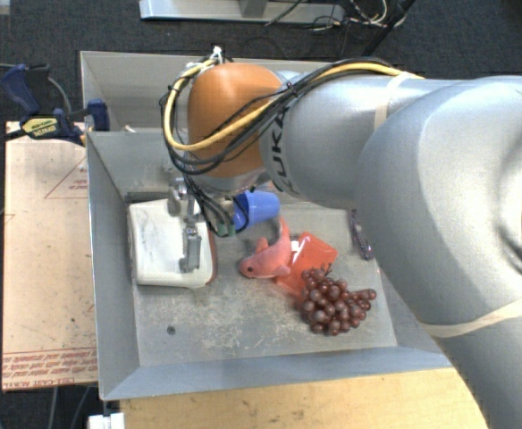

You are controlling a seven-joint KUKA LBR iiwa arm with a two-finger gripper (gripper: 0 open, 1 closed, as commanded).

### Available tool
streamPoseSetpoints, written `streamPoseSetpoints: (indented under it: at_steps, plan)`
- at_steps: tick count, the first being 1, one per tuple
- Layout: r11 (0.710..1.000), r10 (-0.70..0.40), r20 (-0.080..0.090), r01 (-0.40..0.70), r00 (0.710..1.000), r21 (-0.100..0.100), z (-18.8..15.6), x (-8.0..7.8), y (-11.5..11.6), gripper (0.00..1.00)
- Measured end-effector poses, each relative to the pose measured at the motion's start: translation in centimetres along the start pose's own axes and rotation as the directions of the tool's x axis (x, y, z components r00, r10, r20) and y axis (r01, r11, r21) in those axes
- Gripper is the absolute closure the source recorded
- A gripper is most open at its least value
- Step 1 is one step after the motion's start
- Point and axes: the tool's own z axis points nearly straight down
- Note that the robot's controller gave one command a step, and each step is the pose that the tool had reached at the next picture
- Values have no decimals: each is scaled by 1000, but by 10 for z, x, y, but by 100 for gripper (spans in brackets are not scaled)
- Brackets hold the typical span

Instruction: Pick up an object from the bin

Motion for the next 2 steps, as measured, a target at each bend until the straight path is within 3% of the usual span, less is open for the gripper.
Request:
streamPoseSetpoints:
  at_steps: [1, 2]
  plan:
    - [1000, -1, -11, 1, 1000, 11, 17, 1, -21, 0]
    - [999, -52, 3, 52, 999, -3, -7, 4, -10, 0]
